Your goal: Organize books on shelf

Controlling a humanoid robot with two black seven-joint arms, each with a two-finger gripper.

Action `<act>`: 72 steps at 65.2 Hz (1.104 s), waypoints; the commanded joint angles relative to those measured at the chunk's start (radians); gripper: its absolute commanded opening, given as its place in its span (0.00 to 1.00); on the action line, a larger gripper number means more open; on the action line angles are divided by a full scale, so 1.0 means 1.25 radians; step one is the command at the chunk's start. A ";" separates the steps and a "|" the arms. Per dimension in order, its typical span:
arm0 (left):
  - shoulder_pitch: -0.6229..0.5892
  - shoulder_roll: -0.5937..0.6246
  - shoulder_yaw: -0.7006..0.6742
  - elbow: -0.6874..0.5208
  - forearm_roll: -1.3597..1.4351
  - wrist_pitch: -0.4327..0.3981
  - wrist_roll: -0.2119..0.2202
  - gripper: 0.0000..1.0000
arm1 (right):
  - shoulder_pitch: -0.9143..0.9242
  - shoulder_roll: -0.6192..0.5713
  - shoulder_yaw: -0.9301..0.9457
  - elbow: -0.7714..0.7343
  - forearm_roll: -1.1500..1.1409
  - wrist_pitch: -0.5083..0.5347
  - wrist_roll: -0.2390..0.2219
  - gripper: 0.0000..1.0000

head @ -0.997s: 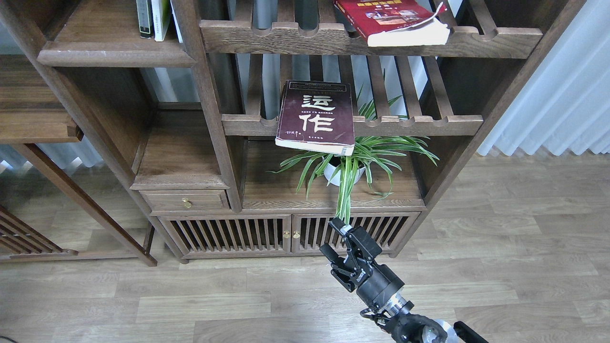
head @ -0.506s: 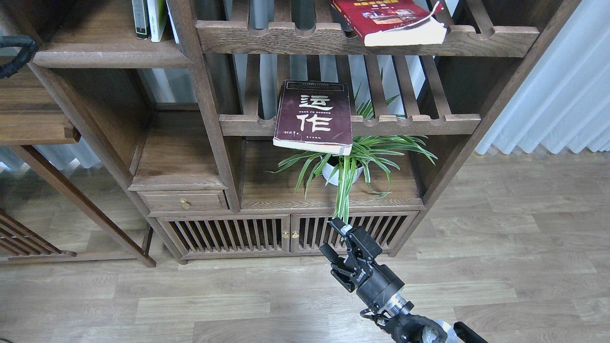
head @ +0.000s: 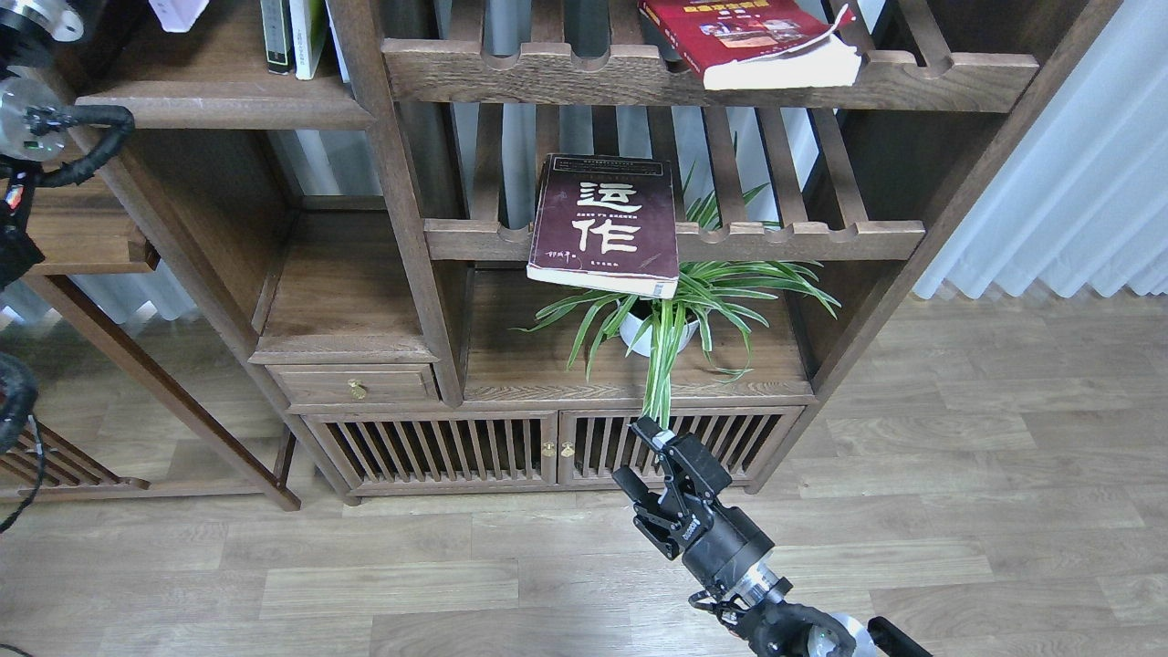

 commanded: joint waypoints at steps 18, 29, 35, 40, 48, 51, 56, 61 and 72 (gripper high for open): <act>-0.005 -0.011 0.047 0.032 0.000 0.028 0.009 0.05 | -0.001 -0.002 0.000 0.001 0.000 0.000 0.000 1.00; -0.005 -0.028 0.052 0.050 0.000 0.029 0.008 0.05 | -0.002 -0.001 0.000 0.004 0.000 0.000 0.000 1.00; -0.005 -0.040 0.053 0.058 0.000 0.029 0.005 0.05 | -0.004 -0.001 0.000 0.005 0.000 0.000 0.000 1.00; -0.005 -0.048 0.053 0.059 0.000 0.029 0.005 0.05 | -0.012 -0.001 0.000 0.006 0.000 0.000 0.000 1.00; -0.007 -0.063 0.053 0.069 0.000 0.030 0.005 0.05 | -0.018 -0.001 0.000 0.006 0.000 0.000 0.000 1.00; -0.008 -0.069 0.053 0.072 -0.001 0.030 0.005 0.05 | -0.018 -0.001 0.000 0.006 -0.001 0.000 0.000 1.00; -0.019 -0.075 0.054 0.077 0.000 0.030 0.006 0.07 | -0.019 -0.002 0.000 0.006 0.000 0.000 0.000 1.00; -0.024 -0.079 0.059 0.077 0.000 0.030 0.014 0.13 | -0.019 -0.002 0.000 0.006 0.000 0.000 0.000 1.00; -0.030 -0.077 0.080 0.077 0.000 0.030 0.021 0.39 | -0.025 -0.003 0.000 0.006 0.000 0.000 0.000 1.00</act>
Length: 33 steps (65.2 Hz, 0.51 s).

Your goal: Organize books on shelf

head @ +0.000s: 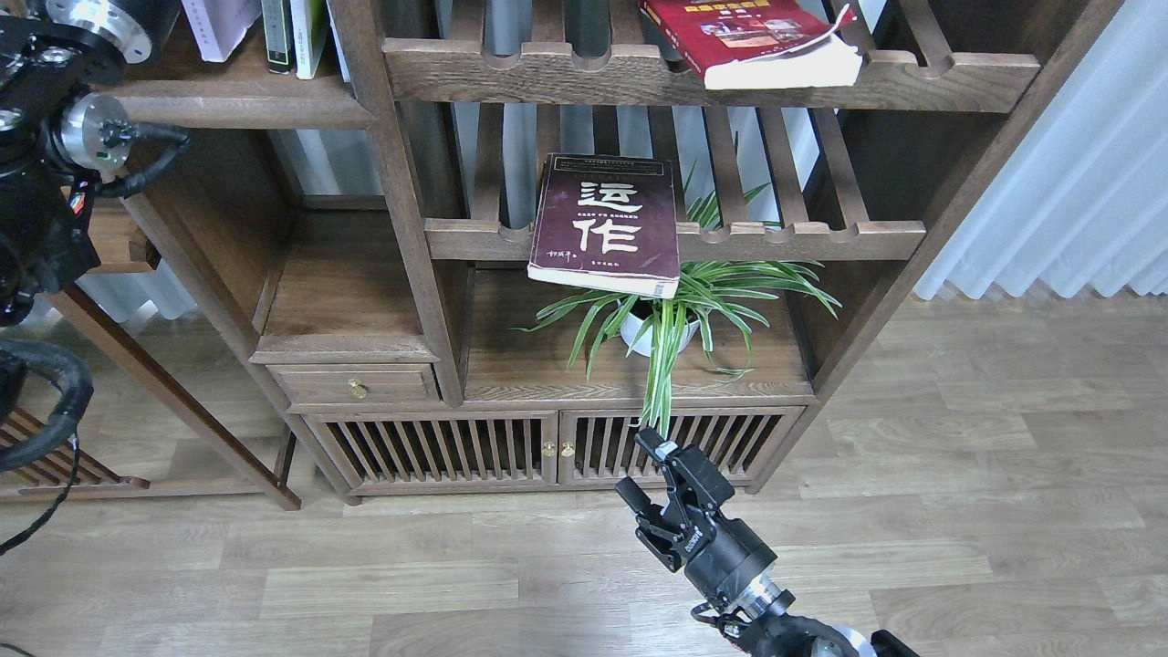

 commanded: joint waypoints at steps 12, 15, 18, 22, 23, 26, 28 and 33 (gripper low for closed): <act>-0.002 0.005 0.030 0.000 0.000 0.000 0.003 0.59 | -0.005 -0.011 0.000 0.000 0.000 0.000 0.000 1.00; -0.002 0.006 0.031 0.000 0.000 0.000 0.003 0.59 | -0.005 -0.012 0.000 0.000 0.000 0.000 0.002 1.00; -0.002 0.006 0.031 -0.001 -0.001 0.000 0.003 0.61 | -0.005 -0.014 0.000 0.000 0.000 0.000 0.007 1.00; -0.002 0.008 0.032 -0.006 -0.001 -0.001 0.001 0.70 | -0.005 -0.016 0.000 0.000 0.000 0.000 0.013 1.00; -0.002 0.009 0.032 -0.006 -0.001 -0.001 0.000 0.72 | -0.005 -0.016 0.000 -0.001 0.000 0.000 0.015 1.00; -0.007 0.011 0.032 -0.007 -0.001 -0.001 -0.008 0.78 | -0.004 -0.020 0.000 -0.001 0.000 0.000 0.016 1.00; -0.011 0.013 0.032 -0.007 -0.001 -0.003 -0.011 0.79 | -0.002 -0.020 0.000 -0.001 0.000 0.000 0.016 1.00; -0.016 0.014 0.031 -0.011 -0.001 -0.003 -0.022 0.80 | 0.003 -0.018 0.000 -0.001 0.000 0.000 0.017 1.00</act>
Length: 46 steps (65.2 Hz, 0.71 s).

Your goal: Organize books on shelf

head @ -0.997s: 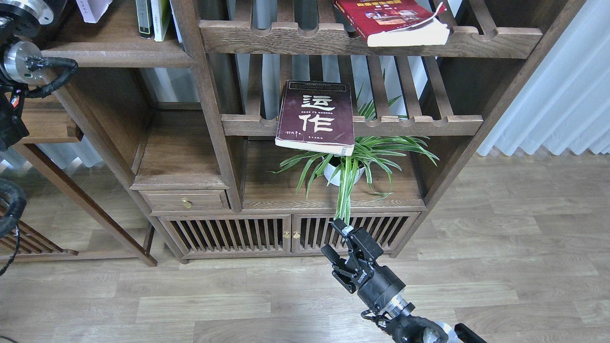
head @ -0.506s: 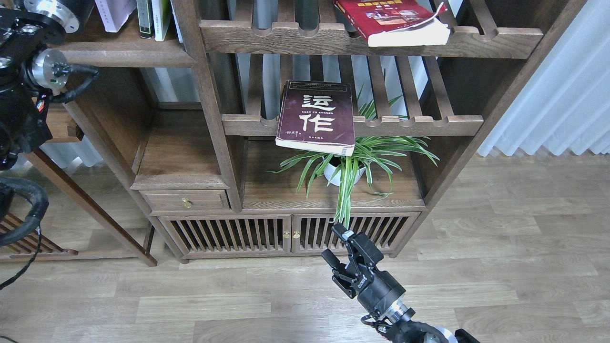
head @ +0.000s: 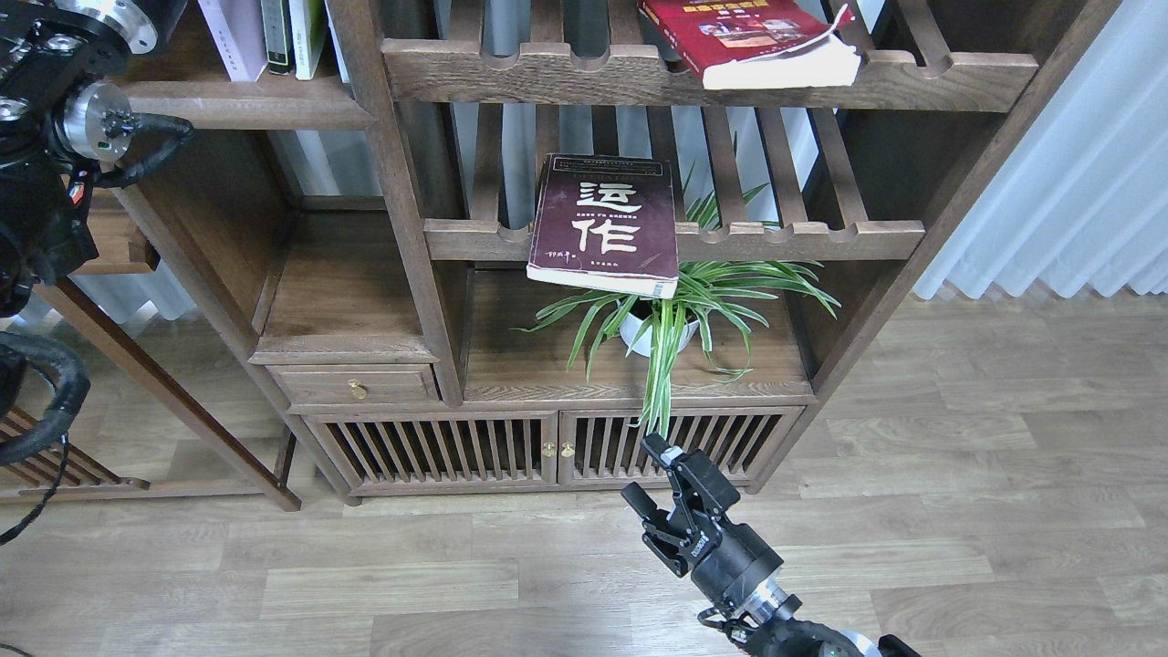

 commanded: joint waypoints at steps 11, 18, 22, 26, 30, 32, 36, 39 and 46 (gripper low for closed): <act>-0.019 0.001 -0.012 -0.022 0.000 -0.001 -0.041 0.80 | 0.019 0.000 0.000 -0.002 0.000 0.000 0.005 1.00; -0.020 0.005 -0.021 -0.053 0.000 -0.001 -0.048 0.80 | 0.024 0.000 0.000 -0.004 0.000 0.000 0.005 1.00; -0.023 0.010 -0.034 -0.073 0.000 -0.001 -0.064 0.80 | 0.024 0.000 0.000 -0.006 0.000 0.000 0.005 1.00; -0.024 0.016 -0.048 -0.092 0.000 -0.001 -0.074 0.80 | 0.023 0.000 0.000 -0.007 0.000 0.000 0.005 1.00; -0.024 0.032 -0.053 -0.107 0.000 -0.001 -0.075 0.82 | 0.023 -0.001 0.000 -0.008 0.000 0.000 0.005 1.00; -0.023 0.037 -0.053 -0.112 0.000 -0.001 -0.075 0.83 | 0.023 0.000 0.000 -0.008 0.000 0.000 0.005 1.00; -0.019 0.059 -0.055 -0.134 0.000 -0.001 -0.077 0.85 | 0.024 -0.001 0.000 -0.008 0.000 0.000 0.005 1.00; -0.017 0.067 -0.055 -0.145 0.000 -0.001 -0.082 0.85 | 0.024 0.000 0.000 -0.008 0.000 0.000 0.005 1.00; 0.019 0.069 -0.094 -0.189 -0.002 0.000 -0.084 0.85 | 0.024 0.000 -0.001 -0.008 0.000 0.000 0.005 1.00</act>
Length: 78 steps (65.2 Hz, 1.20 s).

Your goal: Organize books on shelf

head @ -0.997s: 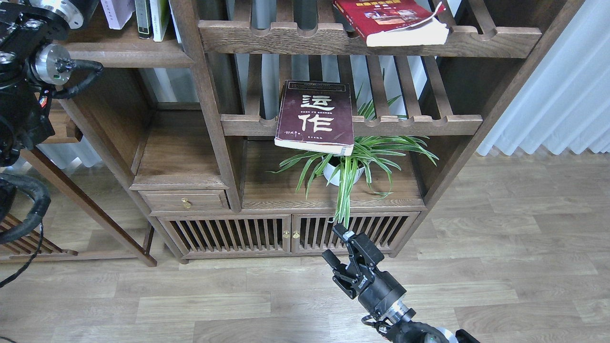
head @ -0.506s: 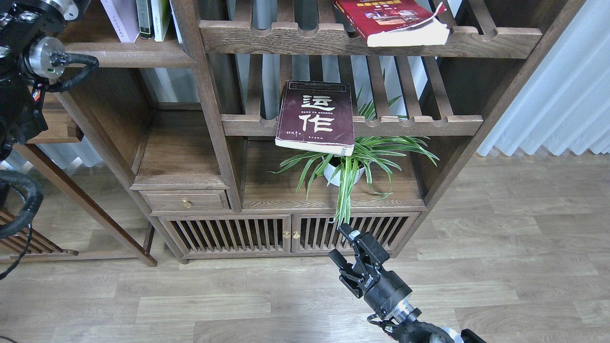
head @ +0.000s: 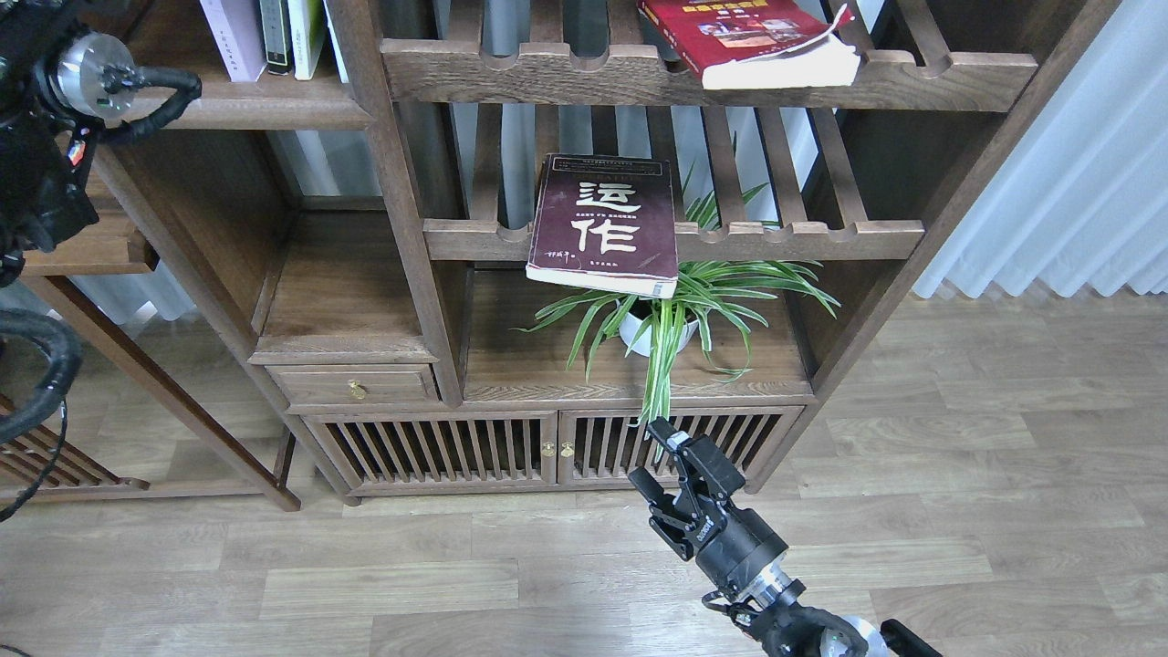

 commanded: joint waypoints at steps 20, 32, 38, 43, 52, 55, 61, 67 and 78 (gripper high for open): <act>0.189 0.034 -0.194 -0.238 -0.001 0.009 -0.001 0.86 | 0.002 -0.005 0.001 -0.001 0.000 0.000 0.020 1.00; 0.320 0.108 -0.261 -0.427 -0.002 0.026 -0.001 0.92 | 0.026 -0.006 0.022 0.005 0.007 0.000 0.083 1.00; 0.404 0.149 -0.287 -0.534 -0.004 0.026 -0.001 0.99 | 0.036 -0.005 0.021 0.009 0.006 0.000 0.085 1.00; 0.480 0.177 -0.301 -0.608 -0.007 0.018 -0.001 0.99 | 0.051 -0.006 0.021 0.009 0.002 0.000 0.085 1.00; 0.678 0.193 -0.323 -0.737 -0.025 -0.024 -0.001 1.00 | 0.074 -0.017 0.020 0.019 -0.009 0.000 0.085 1.00; 0.719 0.192 -0.330 -0.746 -0.026 -0.060 -0.001 1.00 | 0.076 -0.025 0.020 0.032 -0.010 0.000 0.085 1.00; 0.794 0.185 -0.363 -0.753 -0.029 -0.178 -0.001 1.00 | 0.079 -0.049 0.018 0.074 -0.011 0.000 0.085 1.00; 0.859 0.180 -0.393 -0.753 -0.030 -0.236 -0.001 1.00 | 0.085 -0.076 0.025 0.108 -0.010 0.000 0.085 1.00; 0.942 0.180 -0.450 -0.747 -0.031 -0.236 -0.001 1.00 | 0.130 -0.120 0.050 0.133 -0.007 0.000 0.091 1.00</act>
